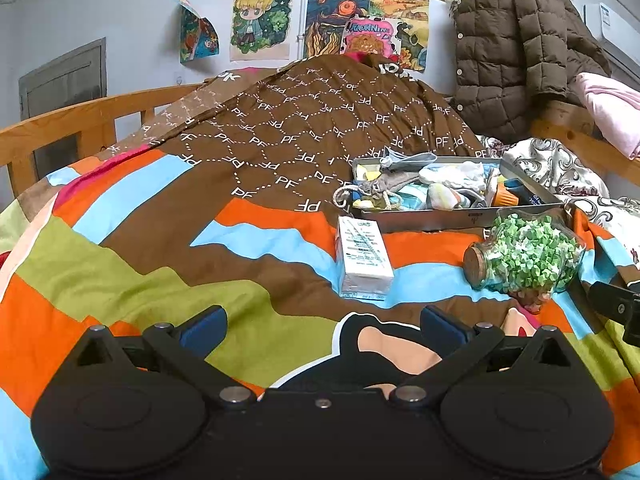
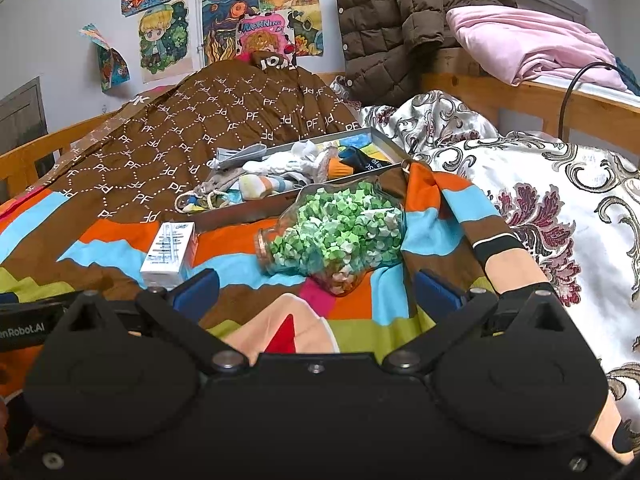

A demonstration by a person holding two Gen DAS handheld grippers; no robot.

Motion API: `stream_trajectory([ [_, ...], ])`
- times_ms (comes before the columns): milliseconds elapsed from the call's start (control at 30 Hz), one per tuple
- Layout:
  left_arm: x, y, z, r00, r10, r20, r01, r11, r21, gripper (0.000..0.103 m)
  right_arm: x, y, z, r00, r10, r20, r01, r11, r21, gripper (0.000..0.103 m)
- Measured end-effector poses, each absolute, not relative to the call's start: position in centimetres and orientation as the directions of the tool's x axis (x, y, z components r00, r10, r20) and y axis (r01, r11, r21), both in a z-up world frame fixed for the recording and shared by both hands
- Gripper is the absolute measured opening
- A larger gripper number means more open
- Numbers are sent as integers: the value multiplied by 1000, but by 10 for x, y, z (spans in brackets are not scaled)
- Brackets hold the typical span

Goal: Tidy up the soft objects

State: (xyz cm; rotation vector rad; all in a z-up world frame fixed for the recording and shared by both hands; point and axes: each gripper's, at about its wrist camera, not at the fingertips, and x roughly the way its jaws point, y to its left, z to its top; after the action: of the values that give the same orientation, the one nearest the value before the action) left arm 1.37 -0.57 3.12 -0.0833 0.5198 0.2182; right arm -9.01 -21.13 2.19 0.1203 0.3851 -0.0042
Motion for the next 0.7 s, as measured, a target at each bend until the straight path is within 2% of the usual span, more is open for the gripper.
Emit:
stream_trajectory([
  [700,15,-10,29,841,182,-509,-226,974,-27,102,-89,-211,21,926,15,-376,32,992,119,102],
])
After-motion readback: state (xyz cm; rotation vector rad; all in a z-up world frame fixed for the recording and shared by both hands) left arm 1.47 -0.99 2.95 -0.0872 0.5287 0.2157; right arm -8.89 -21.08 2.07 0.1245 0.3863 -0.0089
